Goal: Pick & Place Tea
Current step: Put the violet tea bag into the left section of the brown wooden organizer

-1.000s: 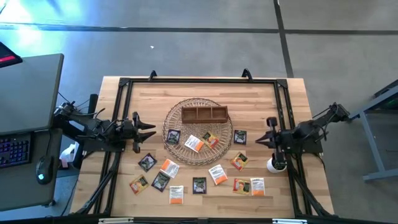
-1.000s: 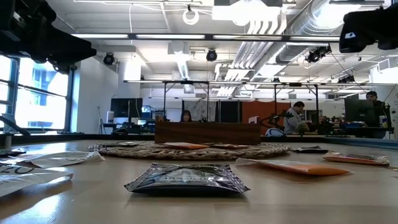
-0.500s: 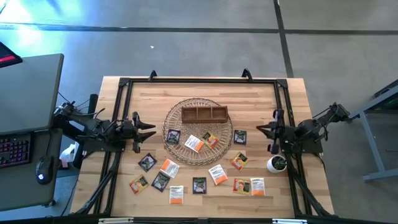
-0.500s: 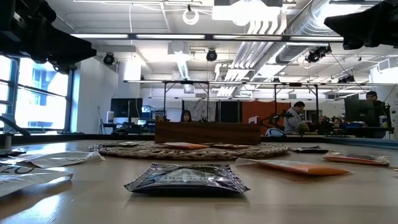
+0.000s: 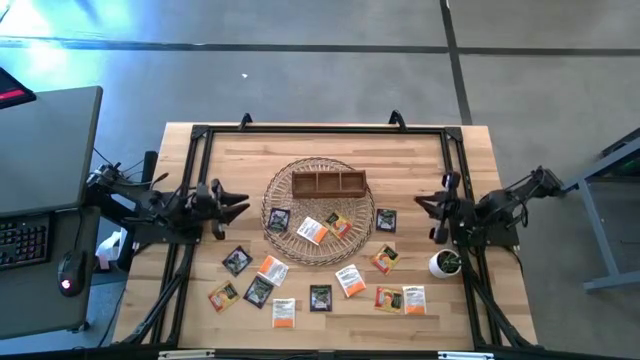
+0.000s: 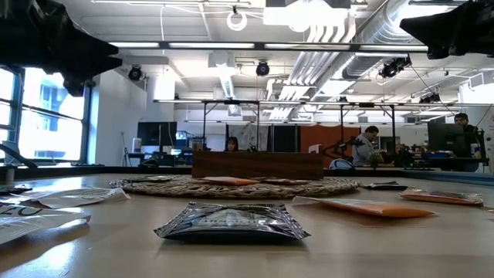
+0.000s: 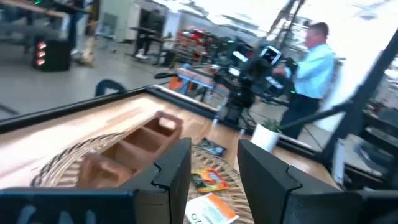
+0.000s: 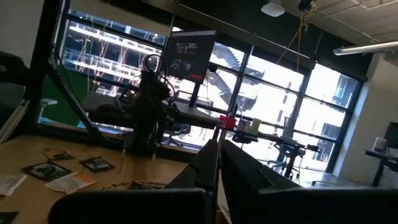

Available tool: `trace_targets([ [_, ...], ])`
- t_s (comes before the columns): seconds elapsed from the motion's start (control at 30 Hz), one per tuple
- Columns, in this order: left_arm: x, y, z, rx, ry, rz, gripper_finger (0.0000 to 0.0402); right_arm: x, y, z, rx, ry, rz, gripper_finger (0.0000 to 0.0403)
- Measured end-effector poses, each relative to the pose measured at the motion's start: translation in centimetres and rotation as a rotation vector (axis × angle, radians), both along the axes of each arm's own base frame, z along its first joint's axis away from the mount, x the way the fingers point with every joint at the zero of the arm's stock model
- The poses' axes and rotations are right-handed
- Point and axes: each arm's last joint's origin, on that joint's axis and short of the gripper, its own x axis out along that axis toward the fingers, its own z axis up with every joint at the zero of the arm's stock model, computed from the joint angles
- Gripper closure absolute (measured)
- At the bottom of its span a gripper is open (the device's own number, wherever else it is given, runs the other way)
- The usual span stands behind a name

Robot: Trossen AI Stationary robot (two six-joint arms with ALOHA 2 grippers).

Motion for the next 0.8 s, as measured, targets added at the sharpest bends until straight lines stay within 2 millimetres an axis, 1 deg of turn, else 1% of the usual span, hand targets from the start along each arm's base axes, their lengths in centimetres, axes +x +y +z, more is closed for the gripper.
trace_targets([
  [0.1, 0.0, 0.1, -0.1, -0.020, 0.008, 0.024, 0.0271, 0.2, -0.2, -0.2, 0.044, 0.004, 0.005, 0.0368],
  [0.3, 0.0, 0.2, -0.4, -0.075, 0.019, 0.085, 0.0267, 0.9, -0.8, -0.7, 0.137, 0.041, -0.046, 0.0301],
  [0.43, 0.0, 0.2, -0.6, -0.117, 0.017, 0.065, 0.0260, 1.5, -1.2, -0.9, 0.165, 0.056, -0.064, 0.0270],
  [0.57, -0.1, 0.3, 0.1, -0.111, -0.039, 0.088, 0.0256, 2.2, -1.7, -0.4, 0.174, 0.018, -0.049, 0.0258],
  [0.63, -0.2, 0.3, 0.7, -0.083, -0.081, 0.092, 0.0253, 2.7, -1.9, 0.1, 0.169, 0.014, -0.029, 0.0257],
  [0.7, -0.3, 0.3, 1.2, -0.052, -0.115, 0.090, 0.0249, 3.2, -2.0, 0.7, 0.200, 0.011, -0.005, 0.0257],
  [0.8, -0.4, 0.4, 1.6, 0.001, -0.133, 0.099, 0.0239, 4.2, -2.2, 1.2, 0.244, 0.052, 0.022, 0.0258],
])
